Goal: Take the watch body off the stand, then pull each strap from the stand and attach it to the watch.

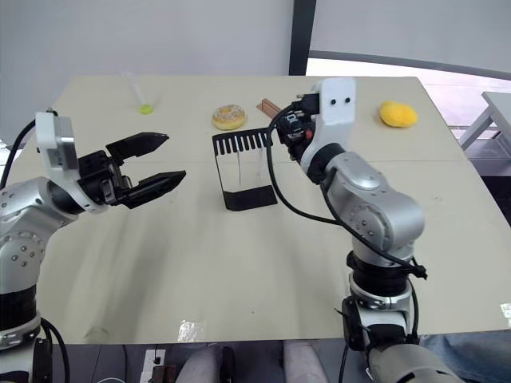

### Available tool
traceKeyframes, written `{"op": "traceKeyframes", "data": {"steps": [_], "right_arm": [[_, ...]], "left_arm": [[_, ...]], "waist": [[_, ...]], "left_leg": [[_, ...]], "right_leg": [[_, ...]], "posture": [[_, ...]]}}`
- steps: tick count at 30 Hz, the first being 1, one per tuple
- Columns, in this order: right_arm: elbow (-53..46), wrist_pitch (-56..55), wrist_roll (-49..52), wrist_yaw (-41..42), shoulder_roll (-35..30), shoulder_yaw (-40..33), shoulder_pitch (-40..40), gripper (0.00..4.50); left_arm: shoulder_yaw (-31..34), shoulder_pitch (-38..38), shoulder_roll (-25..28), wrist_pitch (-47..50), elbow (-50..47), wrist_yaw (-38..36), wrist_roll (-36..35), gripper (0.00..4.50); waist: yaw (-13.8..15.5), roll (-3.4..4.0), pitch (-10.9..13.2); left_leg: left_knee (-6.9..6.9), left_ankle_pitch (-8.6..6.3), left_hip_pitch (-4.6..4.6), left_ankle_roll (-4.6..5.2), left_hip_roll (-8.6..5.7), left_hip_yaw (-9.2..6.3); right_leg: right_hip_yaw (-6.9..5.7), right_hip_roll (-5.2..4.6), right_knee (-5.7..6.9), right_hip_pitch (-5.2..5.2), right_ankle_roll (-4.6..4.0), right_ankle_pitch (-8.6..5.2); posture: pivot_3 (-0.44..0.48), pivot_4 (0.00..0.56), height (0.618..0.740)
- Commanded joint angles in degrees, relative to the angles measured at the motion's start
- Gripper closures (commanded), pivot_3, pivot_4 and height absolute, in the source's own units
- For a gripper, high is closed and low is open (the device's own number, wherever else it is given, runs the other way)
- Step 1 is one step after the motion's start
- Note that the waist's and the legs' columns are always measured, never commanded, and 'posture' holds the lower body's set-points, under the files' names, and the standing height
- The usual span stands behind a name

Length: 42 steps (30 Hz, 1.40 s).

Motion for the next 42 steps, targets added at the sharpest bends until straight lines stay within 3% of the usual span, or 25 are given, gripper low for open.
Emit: {"op": "traceKeyframes", "data": {"steps": [1, 4, 8, 17, 25, 37, 42], "right_arm": [[-6.4, -0.93, 4.1, 4.85, -4.32, -4.85, 0.79, 2.94], [-10.07, -0.74, 6.21, 7.74, -9.06, -7.77, 5.16, 2.94], [-15.87, -3.41, 6.84, 11.66, -13.89, -14.36, 22.2, 2.94], [-9.33, -19.65, 0.95, 19.72, -12.78, -13.6, 49.58, 2.94], [-1.03, -29.43, -3.92, 21.69, -10.27, -7.77, 54.0, 2.94], [4.33, -32.57, -5.55, 24.25, -11.06, -5.39, 53.36, 2.94], [5.53, -34.27, -5.72, 26.74, -11.86, -5.04, 53.18, 0.52]], "left_arm": [[0.77, -0.06, 0.76, -1.12, -1.87, -1.87, -0.22, 0.0], [-0.25, 0.28, 1.84, -0.41, -1.83, -4.97, -0.59, 0.0], [-5.4, 3.82, 4.62, -1.81, -4.38, -13.7, 1.32, 0.0], [-13.08, 6.69, 1.04, -9.31, -5.22, -21.99, 5.25, 0.0], [-15.4, 6.67, -1.32, -12.93, -3.35, -23.19, 8.48, 0.0], [-14.76, 6.72, -1.44, -14.45, -1.87, -23.22, 9.85, 0.0], [-14.24, 6.83, -1.09, -14.31, -2.02, -23.15, 9.8, 0.0]], "waist": [[0.04, 0.0, 0.0], [0.18, 0.0, 0.0], [0.47, -0.01, -0.01], [0.35, 0.17, 0.13], [0.4, 0.19, 0.14], [1.0, 0.19, 0.14], [1.48, 0.18, 0.13]], "left_leg": [[0.0, 0.0, -0.01, 0.01, 0.0, 0.0], [-0.02, -0.11, -0.03, 0.19, 0.0, -0.03], [-0.16, -0.13, 0.0, 0.21, 0.0, -0.1], [-0.21, -0.14, 0.19, 0.27, 0.02, 0.06], [-0.16, -0.15, 0.22, 0.27, 0.05, 0.11], [-0.09, -0.16, 0.22, 0.28, 0.05, 0.11], [-0.04, -0.16, 0.23, 0.29, 0.05, 0.11]], "right_leg": [[0.0, -0.01, -0.02, 0.0, 0.0, 0.0], [-0.04, -0.02, -0.07, 0.01, 0.0, 0.0], [-0.07, -0.02, -0.3, 0.15, 0.01, 0.0], [0.09, 0.11, -0.66, 0.33, 0.05, 0.02], [0.18, 0.16, -0.6, 0.31, 0.06, 0.03], [0.17, 0.14, -0.56, 0.33, 0.06, 0.03], [0.17, 0.14, -0.53, 0.33, 0.06, 0.03]], "posture": [[0.0, 0.15, 0.74], [0.0, 0.15, 0.74], [0.0, 0.15, 0.74], [0.0, 0.15, 0.74], [0.0, 0.15, 0.74], [0.0, 0.15, 0.74], [0.0, 0.15, 0.74]]}}
